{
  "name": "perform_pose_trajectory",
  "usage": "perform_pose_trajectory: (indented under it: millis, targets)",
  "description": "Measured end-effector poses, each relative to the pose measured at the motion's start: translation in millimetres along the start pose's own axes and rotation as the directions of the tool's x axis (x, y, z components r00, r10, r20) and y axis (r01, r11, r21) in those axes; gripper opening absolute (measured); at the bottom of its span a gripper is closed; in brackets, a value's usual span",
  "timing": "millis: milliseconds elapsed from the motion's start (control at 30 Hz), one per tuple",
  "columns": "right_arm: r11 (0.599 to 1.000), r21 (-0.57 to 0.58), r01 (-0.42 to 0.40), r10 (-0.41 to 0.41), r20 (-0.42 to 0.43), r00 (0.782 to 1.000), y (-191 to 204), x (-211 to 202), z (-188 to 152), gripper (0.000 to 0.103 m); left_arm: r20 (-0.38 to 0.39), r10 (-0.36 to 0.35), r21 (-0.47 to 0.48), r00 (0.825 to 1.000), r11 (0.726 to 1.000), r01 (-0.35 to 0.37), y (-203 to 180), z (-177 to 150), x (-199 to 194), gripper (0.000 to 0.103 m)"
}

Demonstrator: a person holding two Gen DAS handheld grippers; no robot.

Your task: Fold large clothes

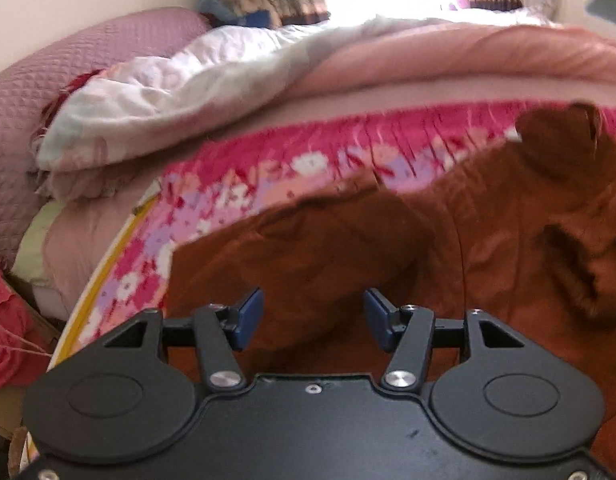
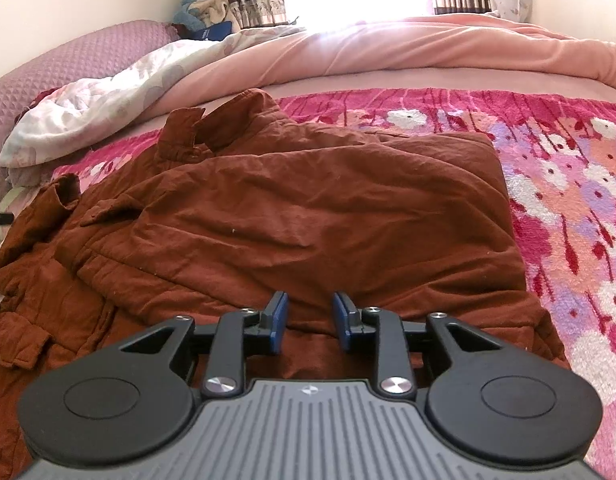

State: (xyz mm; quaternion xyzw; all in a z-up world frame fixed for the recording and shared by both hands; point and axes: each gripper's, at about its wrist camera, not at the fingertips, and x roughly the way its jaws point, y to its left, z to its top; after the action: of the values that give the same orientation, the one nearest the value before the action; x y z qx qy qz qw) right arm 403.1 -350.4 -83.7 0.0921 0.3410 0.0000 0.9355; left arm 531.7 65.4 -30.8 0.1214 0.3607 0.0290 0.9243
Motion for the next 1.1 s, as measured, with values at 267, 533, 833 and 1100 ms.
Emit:
perform_pose_trajectory:
  millis: [267,533,833,1100]
  targets:
    - [1.0,-0.008,0.022,-0.022,-0.016,1.0,4,4,2,0.034,-0.005,0.003,0.095,1.0,0.995,-0.003,-13,-7,32,0.057]
    - [0.999,-0.006,0.035,-0.035,-0.014,0.999,6,5,2,0.034,-0.028,0.024,0.053,0.999,0.998,-0.022,-12,-10,64,0.048]
    - [0.999,-0.011,0.042,-0.042,-0.013,0.999,6,6,1,0.034,0.034,-0.066,-0.12,0.997,0.99,0.07,9,5,33,0.004]
    - [0.999,-0.006,0.039,-0.039,-0.01,0.999,6,7,1,0.034,0.236,-0.362,-0.059,0.902,0.921,0.385,-36,47,-65,0.004]
